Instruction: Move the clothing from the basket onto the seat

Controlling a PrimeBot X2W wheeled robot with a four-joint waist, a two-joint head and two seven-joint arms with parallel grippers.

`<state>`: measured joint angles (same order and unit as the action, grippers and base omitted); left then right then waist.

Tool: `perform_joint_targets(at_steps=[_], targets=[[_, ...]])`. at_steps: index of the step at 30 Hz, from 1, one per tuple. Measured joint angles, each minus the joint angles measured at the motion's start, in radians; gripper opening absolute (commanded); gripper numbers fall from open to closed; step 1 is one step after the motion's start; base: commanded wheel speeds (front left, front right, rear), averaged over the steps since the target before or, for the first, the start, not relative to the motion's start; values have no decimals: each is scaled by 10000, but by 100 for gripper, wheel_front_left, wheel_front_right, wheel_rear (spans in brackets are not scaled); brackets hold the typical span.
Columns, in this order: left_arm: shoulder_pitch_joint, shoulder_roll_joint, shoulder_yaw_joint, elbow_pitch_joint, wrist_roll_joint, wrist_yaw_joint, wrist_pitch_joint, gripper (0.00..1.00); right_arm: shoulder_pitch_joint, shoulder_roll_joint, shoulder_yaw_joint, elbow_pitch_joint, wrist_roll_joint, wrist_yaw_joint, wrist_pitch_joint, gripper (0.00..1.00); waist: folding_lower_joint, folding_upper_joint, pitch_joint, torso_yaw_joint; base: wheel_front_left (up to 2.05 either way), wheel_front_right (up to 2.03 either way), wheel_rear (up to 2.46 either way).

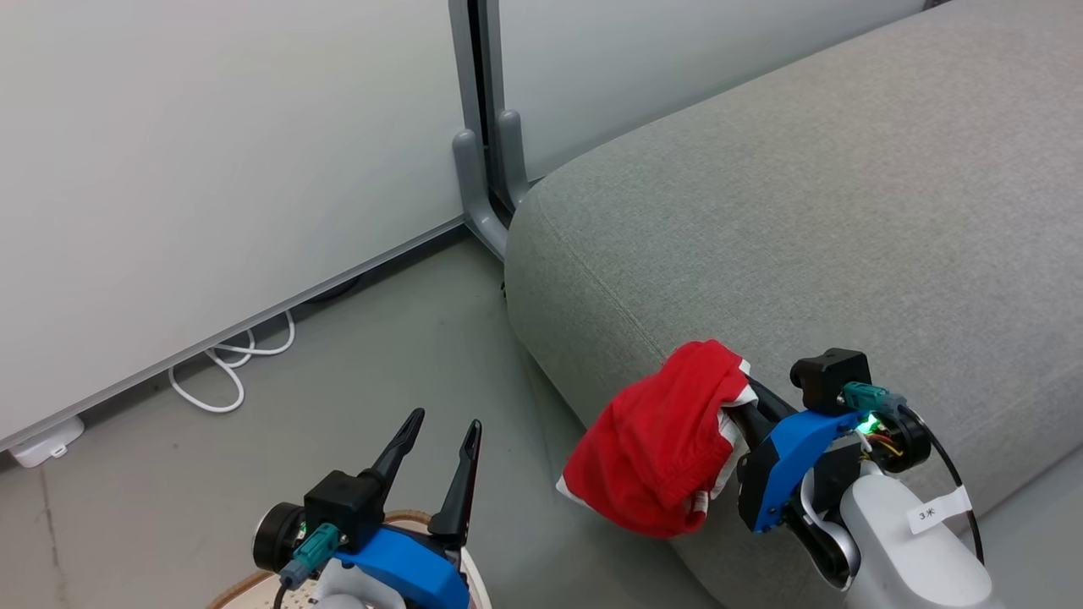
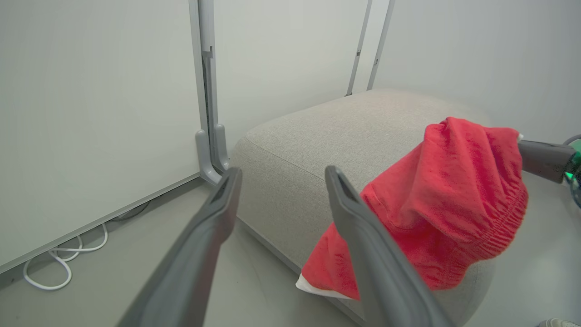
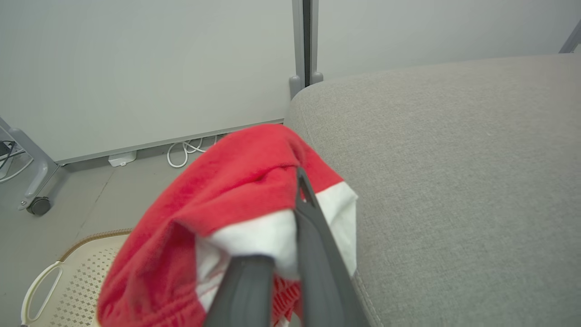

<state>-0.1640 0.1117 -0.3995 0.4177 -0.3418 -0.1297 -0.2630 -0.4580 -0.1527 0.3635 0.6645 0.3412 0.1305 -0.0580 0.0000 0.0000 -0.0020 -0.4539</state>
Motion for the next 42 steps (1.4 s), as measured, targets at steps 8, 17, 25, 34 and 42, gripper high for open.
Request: perform_joint_targets(at_steps=[8, 17, 25, 34, 42], targets=[[-2, -6, -33, 2, 0, 0, 0, 100, 115, -21, -50, -142, -4, 0, 56, 0, 0, 0, 34, -169, 0, 0, 0], [-44, 44, -125, -29, 12, 0, 0, 100, 88, -100, -261, -316, 36, 0, 278, 0, 0, 0, 207, -20, 0, 0, 0], [-649, 407, -332, -117, 207, 0, 0, 100, -1557, -1365, -736, -1039, 128, 2, 869, 0, 0, 0, 983, 302, 0, 0, 0], [-1711, 878, -652, -667, 562, -2, 0, 100, -3101, -2512, -3087, -1848, 999, 2, 1250, 0, 1, 0, 2557, 864, 0, 0, 0], [-2437, 1319, -683, -1369, 771, -2, 2, 100, -3917, -3576, -5379, -2428, 1154, 2, 1287, 0, 2, 0, 4274, 1420, 0, 0, 0]])
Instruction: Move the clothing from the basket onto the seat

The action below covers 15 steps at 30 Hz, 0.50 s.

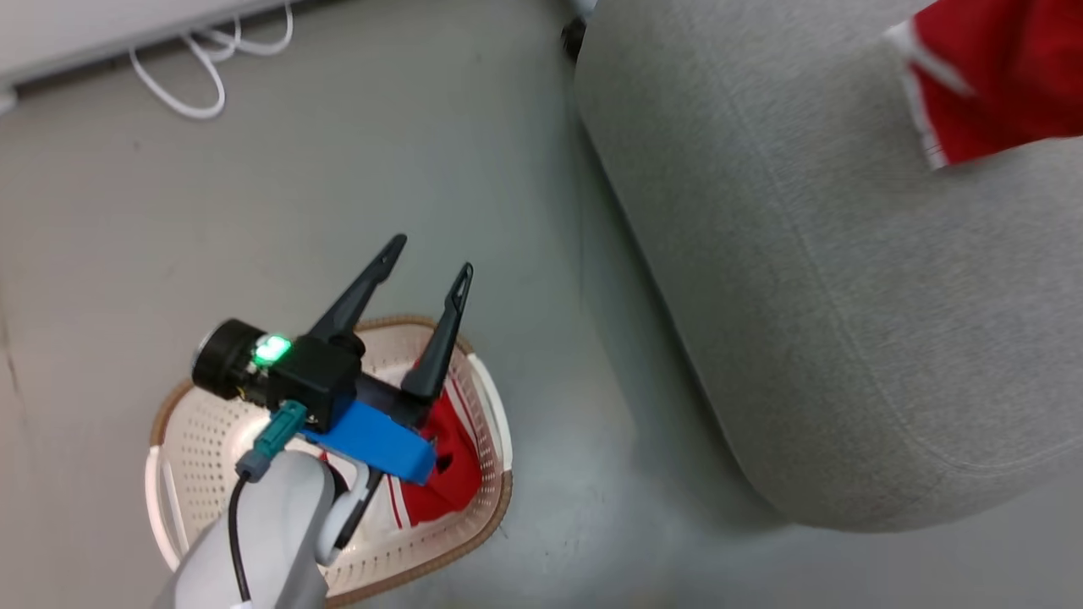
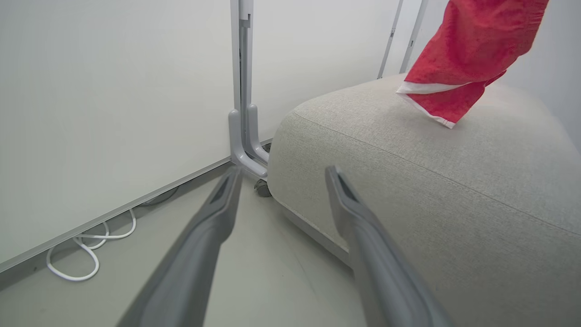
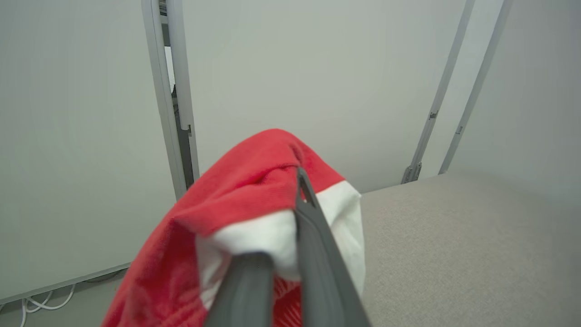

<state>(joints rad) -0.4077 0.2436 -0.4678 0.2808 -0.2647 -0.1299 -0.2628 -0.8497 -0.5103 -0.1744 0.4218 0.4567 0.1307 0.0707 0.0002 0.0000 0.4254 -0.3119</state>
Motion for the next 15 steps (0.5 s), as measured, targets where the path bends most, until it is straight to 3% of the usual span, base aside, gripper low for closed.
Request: perform_joint_targets(at_steps=[7, 15], targets=[[-684, 378, 17, -556, 326, 0, 0, 100, -407, -608, -1770, 111, -468, -2, -483, 0, 0, 0, 1496, 402, 0, 0, 0], [-1313, 614, -10, -1068, 543, 0, -2, 100, -273, -65, -2677, 1453, -941, 0, -1273, 0, 1, 0, 2859, 782, 0, 0, 0]])
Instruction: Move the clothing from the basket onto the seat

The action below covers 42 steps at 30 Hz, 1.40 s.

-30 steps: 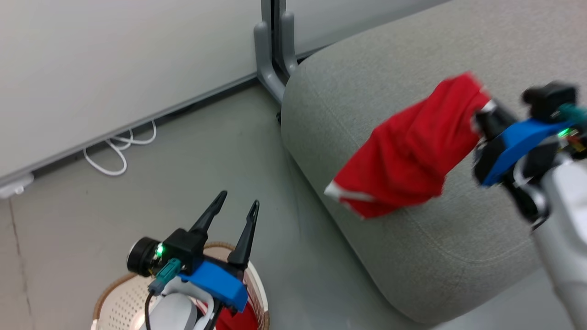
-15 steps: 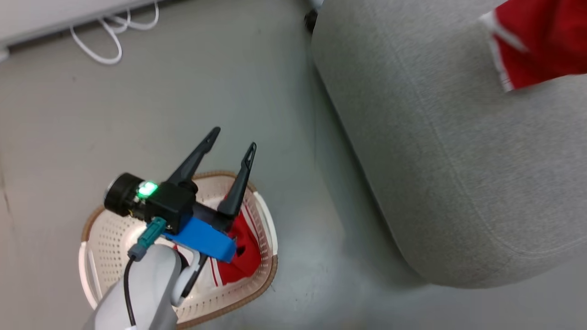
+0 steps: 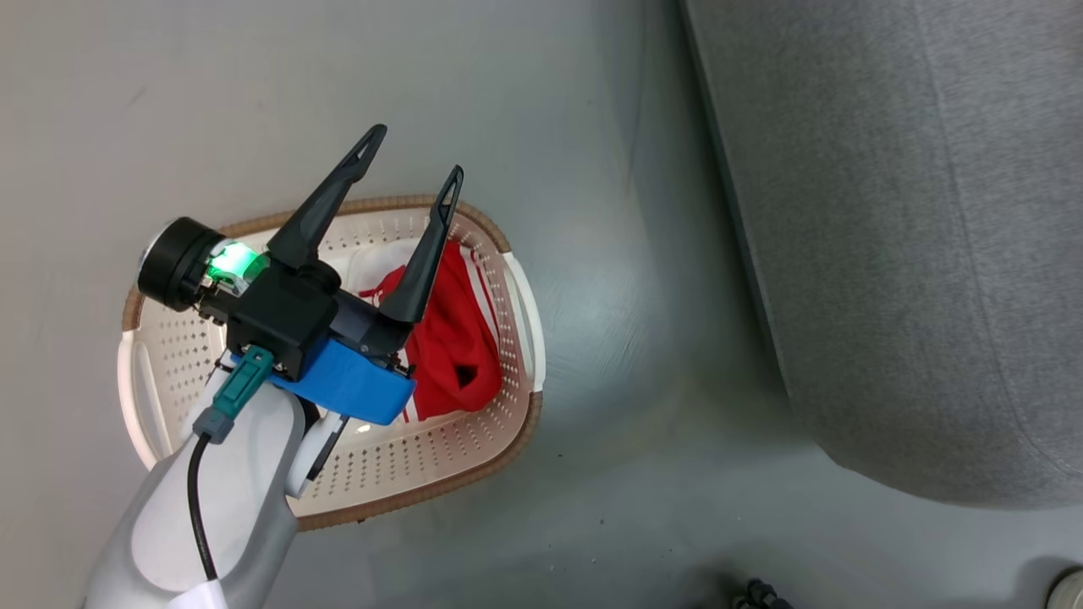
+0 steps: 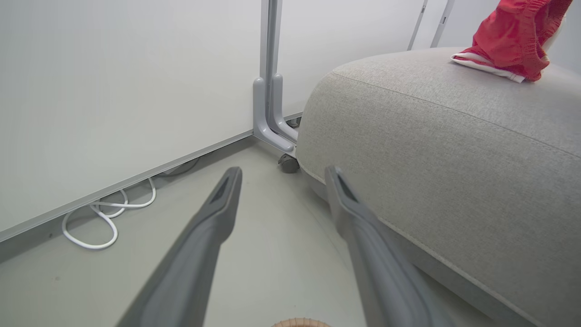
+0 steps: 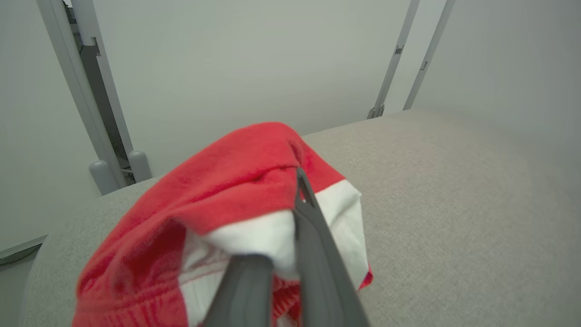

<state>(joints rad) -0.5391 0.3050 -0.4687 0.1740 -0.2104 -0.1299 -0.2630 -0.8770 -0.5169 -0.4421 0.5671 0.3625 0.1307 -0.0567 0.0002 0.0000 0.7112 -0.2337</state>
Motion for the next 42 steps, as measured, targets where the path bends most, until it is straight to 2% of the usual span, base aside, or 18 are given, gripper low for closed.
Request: perform_joint_targets(at_steps=[7, 14, 15, 17, 18, 20, 35, 42], targets=[[-104, 35, -33, -81, 21, 0, 0, 100, 27, 493, -169, 1484, -186, 0, -635, 0, 0, 0, 474, 215, 0, 0, 0], [-108, -75, -42, -65, -10, 0, 0, 100, -16, 395, 136, 2424, -290, 0, -965, 0, -1, 0, 364, 252, 0, 0, 0], [-109, -69, -42, -63, -10, 0, 0, 100, -37, 378, 186, 2531, -288, 0, -997, 23, -1, 0, 349, 246, 0, 0, 0], [-117, -42, -42, -52, -19, 0, 0, 100, -76, 341, 293, 2677, -282, 0, -1045, 57, -1, 0, 323, 237, 0, 0, 0], [-122, -33, -42, -44, -21, 0, 0, 100, -117, 326, 341, 2750, -267, 0, -1057, 96, -1, 0, 312, 234, 0, 0, 0], [-128, -27, -33, -27, -31, 0, 0, 100, -170, 290, 456, 2859, -255, 0, -1122, 100, -1, 0, 292, 232, 0, 0, 0], [-150, -199, 44, 98, -128, 0, 0, 100, -198, 71, 1043, 3179, -96, 0, -1356, 100, -2, 0, -36, 314, 0, 0, 0], [-34, -537, 92, 295, -324, 0, 0, 100, 221, -90, 1695, 3010, -73, 0, -1459, 100, -2, 0, -605, 383, 0, 0, 0]])
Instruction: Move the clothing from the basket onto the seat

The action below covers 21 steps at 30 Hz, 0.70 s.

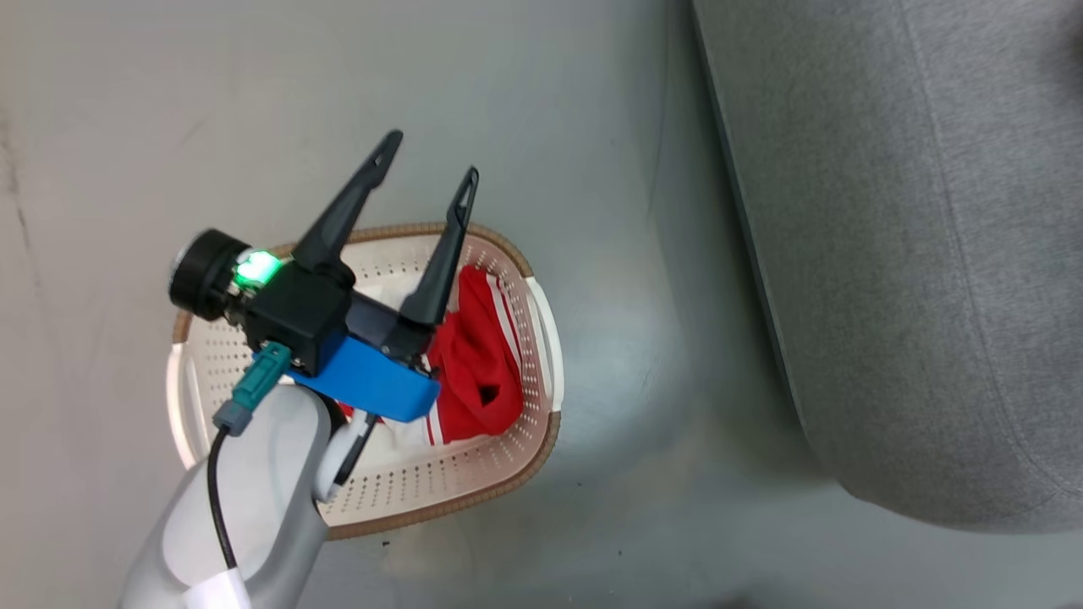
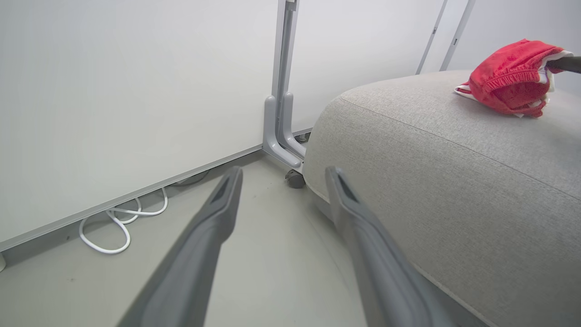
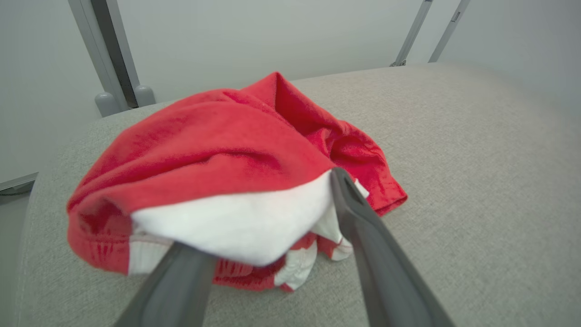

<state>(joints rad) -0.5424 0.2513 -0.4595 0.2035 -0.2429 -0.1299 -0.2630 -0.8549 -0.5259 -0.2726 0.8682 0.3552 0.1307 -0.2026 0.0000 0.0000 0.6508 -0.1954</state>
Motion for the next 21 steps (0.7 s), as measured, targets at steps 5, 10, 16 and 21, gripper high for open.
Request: perform_joint_targets(at_steps=[5, 10, 16, 21], targets=[[358, -236, 35, 261, -257, 0, 0, 100, 575, -153, 608, -353, 75, 0, 6, 100, 0, 0, -696, 67, 0, 0, 0], [963, -420, 257, 566, -487, 0, 0, 100, 1360, -163, 1168, -888, 203, 0, 169, 100, -1, 1, -1545, 170, 0, 0, 0], [1727, -677, 428, 838, -688, 0, 0, 100, 2585, 44, 1392, -1885, 146, 0, 485, 100, -2, 1, -2685, 334, 0, 0, 0], [2344, -840, 709, 989, -836, 0, 0, 100, 3736, 493, 1174, -3068, 52, 0, 834, 100, -2, 1, -3603, 578, 0, 0, 0]])
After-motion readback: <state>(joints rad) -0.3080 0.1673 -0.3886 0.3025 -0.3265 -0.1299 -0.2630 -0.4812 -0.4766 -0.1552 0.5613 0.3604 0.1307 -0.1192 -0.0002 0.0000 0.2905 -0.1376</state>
